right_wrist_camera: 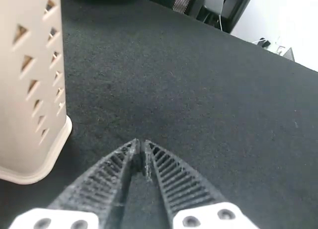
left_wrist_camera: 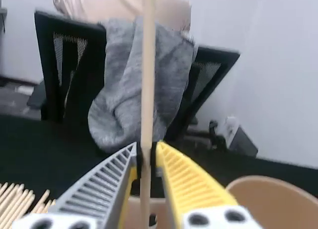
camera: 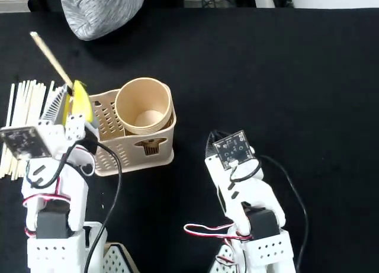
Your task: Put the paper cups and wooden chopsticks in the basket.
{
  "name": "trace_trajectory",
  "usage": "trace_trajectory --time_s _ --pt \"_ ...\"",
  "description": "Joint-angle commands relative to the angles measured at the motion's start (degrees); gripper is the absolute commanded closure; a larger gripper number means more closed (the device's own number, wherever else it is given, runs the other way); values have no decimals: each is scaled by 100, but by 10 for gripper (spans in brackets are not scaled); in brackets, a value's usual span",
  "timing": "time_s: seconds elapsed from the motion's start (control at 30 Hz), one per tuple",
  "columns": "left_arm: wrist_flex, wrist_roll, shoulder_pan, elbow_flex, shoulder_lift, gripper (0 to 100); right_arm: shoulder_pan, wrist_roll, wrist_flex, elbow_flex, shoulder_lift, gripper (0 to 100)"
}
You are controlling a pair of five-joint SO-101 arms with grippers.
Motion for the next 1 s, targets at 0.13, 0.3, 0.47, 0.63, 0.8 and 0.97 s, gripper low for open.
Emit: trace_trajectory --time_s 0.13,0.3,0.47,0.63,0.8,0.97 --pt "1873 -62 57 -1235 9 744 79 -9 -97 -57 -497 982" --pt "2611 -70 -453 -1974 26 741 79 -9 -97 -57 -497 982" --pt "3103 -484 -1499 -2299 387 742 79 0 -97 -57 -497 982" --pt "3727 -1143 -2571 -2774 1600 743 79 0 -97 -57 -497 982" --pt "3842 -1670 -3116 -3371 3297 743 79 0 -97 -57 -497 982" --pt "3815 -2207 -3116 -3829 4888 744 79 0 -97 -57 -497 982"
